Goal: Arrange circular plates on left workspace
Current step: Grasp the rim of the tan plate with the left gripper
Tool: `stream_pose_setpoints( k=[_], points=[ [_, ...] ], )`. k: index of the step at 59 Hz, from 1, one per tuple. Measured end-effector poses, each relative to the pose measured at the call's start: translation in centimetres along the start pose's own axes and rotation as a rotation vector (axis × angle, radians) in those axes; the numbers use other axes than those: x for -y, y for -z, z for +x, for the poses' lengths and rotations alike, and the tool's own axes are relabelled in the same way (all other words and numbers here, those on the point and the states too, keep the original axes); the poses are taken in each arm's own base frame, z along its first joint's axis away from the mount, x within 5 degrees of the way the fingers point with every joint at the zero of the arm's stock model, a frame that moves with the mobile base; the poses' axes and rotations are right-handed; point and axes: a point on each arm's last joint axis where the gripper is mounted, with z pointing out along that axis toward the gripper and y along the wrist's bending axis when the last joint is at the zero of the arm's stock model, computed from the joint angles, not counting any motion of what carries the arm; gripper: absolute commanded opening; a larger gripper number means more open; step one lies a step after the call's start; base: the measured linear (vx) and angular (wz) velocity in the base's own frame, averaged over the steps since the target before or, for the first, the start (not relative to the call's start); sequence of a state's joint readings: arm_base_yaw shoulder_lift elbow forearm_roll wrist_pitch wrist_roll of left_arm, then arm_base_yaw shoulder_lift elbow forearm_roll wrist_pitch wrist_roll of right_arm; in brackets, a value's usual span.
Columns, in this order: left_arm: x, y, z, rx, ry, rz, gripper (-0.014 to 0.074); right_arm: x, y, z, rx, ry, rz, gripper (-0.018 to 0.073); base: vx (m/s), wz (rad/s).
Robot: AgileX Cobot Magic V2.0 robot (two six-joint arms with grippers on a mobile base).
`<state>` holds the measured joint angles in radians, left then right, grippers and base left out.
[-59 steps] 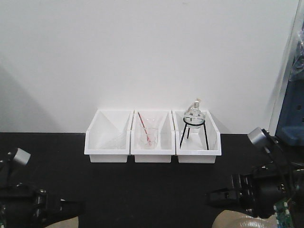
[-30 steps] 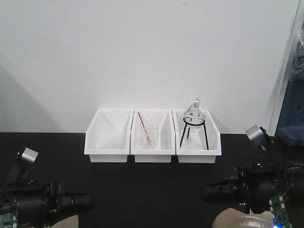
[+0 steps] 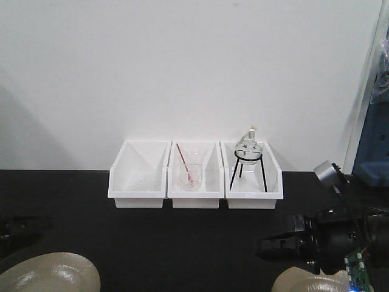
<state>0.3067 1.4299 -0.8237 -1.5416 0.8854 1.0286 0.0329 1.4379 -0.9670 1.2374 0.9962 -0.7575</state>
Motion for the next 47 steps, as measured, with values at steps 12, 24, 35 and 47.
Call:
stream_pose_setpoints(
  k=[12,24,35,47],
  points=[
    [-4.2,3.9,-2.1,0.118,0.06,-0.15,0.0496,0.2,0.0,0.2,-0.02,0.019,0.022,-0.0001,0.0,0.0],
    [-9.2,5.5,-1.3,-0.011,0.07,-0.325,0.0496,0.3,0.0,0.3,-0.035,0.034,0.037,-0.0001,0.0,0.0],
    [-12.7,4.7,0.2,-0.138,0.125,-0.37,0.0496,0.4,0.0,0.4,-0.04,0.042,0.042,-0.0001,0.0,0.0],
    [-15.0,3.5,1.5,-0.227,0.151,-0.328,0.0496,0.4,0.0,0.4,-0.04,0.043,0.042,-0.0001,0.0,0.0]
  ],
)
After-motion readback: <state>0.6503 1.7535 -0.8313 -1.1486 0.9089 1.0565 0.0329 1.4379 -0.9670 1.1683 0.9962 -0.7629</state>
